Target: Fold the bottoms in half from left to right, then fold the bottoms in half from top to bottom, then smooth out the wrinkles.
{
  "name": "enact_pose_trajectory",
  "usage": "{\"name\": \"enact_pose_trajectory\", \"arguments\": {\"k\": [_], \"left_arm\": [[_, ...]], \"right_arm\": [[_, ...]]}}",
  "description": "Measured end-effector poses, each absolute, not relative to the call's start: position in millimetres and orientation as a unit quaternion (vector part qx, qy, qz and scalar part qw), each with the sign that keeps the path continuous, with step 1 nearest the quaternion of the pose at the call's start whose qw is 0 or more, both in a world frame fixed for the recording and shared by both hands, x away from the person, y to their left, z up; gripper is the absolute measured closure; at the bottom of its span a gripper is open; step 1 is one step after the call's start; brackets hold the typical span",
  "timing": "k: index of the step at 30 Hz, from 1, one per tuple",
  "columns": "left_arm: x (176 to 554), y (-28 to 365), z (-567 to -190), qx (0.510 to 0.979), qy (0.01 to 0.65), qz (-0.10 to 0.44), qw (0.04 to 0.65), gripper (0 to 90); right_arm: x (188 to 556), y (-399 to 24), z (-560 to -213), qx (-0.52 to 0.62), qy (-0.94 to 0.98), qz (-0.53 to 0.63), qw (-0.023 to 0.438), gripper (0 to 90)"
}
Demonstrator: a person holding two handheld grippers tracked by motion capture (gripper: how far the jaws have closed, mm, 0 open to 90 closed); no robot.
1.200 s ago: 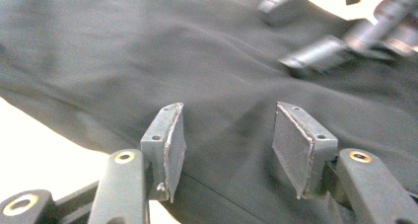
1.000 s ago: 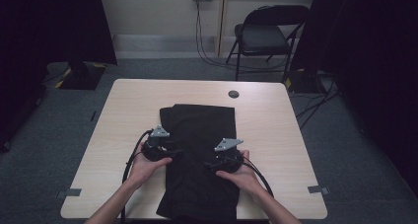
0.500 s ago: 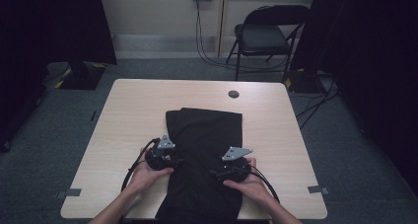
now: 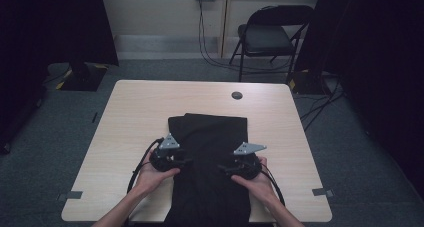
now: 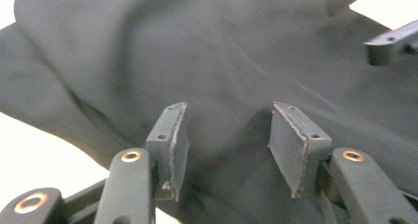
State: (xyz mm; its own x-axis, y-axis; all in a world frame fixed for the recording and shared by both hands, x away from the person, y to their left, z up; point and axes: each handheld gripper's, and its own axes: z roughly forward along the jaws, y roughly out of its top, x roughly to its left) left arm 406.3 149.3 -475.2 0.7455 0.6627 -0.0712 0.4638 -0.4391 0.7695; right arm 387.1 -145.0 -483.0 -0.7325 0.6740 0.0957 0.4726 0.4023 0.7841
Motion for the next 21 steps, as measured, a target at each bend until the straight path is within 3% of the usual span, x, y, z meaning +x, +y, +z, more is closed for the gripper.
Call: {"name": "enact_pose_trajectory", "arguments": {"k": [8, 21], "left_arm": [[418.3, 151.5, -492.9, 0.847, 0.348, 0.123, 0.382, 47.9], [394.9, 149.3, -495.3, 0.849, 0.344, 0.114, 0.385, 49.6]], "right_arm": [[421.4, -142.9, -496.5, 0.386, 0.827, 0.383, 0.146, 29.2], [407.5, -143.0, -503.7, 0.357, 0.839, 0.383, 0.151, 28.3]]}}
